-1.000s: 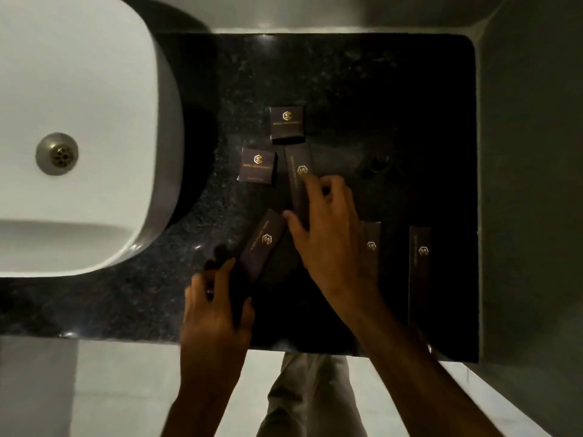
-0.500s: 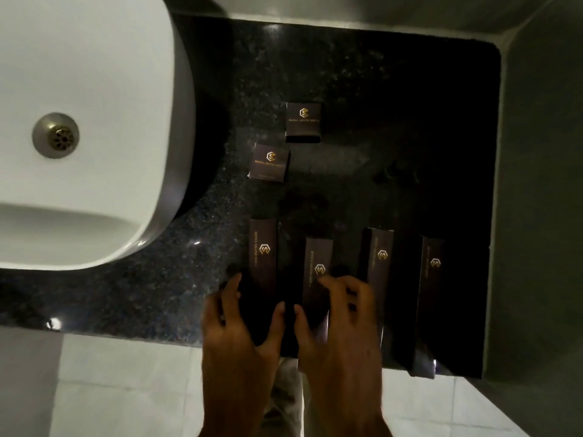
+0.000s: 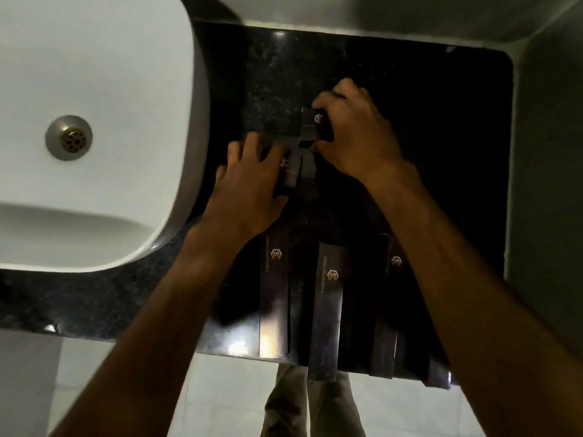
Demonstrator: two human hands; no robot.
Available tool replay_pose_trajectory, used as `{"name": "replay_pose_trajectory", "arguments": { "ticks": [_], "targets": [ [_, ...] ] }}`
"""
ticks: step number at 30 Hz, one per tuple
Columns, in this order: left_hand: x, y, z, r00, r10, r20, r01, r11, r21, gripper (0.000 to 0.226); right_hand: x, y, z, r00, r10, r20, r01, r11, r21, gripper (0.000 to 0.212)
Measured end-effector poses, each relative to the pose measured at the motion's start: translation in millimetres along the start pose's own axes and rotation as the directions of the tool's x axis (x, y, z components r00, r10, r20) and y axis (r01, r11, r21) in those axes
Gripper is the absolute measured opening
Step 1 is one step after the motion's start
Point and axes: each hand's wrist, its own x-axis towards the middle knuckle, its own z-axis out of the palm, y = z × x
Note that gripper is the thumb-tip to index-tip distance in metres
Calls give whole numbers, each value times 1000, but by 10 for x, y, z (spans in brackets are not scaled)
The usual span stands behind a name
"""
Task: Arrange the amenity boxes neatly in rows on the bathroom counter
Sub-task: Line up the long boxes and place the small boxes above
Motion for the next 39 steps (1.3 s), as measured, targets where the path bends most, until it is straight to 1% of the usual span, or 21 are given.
{"name": "replay_pose_trajectory", "arguments": {
  "ticks": [1, 2, 5, 7, 10, 15, 21, 23, 28, 39],
  "targets": [
    [-9, -19, 19, 999, 7, -33, -7, 1000, -2, 70, -76, 1, -9, 999, 13, -36, -13, 1000, 8, 49],
    [-24, -42, 37, 998, 10, -63, -11, 1000, -20, 66, -186, 5, -8, 998, 23, -57, -22, 1000, 21, 51],
    [-66, -125, 87, 994, 19, -105, -30, 994, -101, 63, -634, 38, 23, 998, 33, -45, -30, 998, 64, 62],
    [-68, -157, 106, 994, 32, -109, -43, 994, -100, 67, -845, 59, 97, 1000, 27, 6, -28, 998, 61, 67],
    [-43, -171, 98, 996, 62, -58, -66, 996, -56, 76, -963, 96, 168, 999, 26, 44, -30, 995, 97, 74],
    [0, -174, 65, 994, 94, -55, -98, 993, -65, 69, -991, 129, 157, 999, 53, 6, -53, 983, 173, 59],
    [35, -73, 35, 996, 84, -14, -85, 993, -88, 71, -876, 109, 116, 999, 18, 38, -21, 996, 85, 64],
    [20, -74, 28, 997, 72, -5, -72, 991, -112, 72, -872, 107, 116, 999, 23, 46, -27, 995, 92, 64],
    [4, -58, 17, 999, 48, -4, -48, 989, -136, 71, -875, 126, 139, 999, 46, 10, -47, 988, 146, 57],
    [11, -48, 1, 999, 39, -4, -39, 988, -151, 69, -845, 122, 129, 999, 42, 4, -42, 988, 151, 60]
  ]
}}
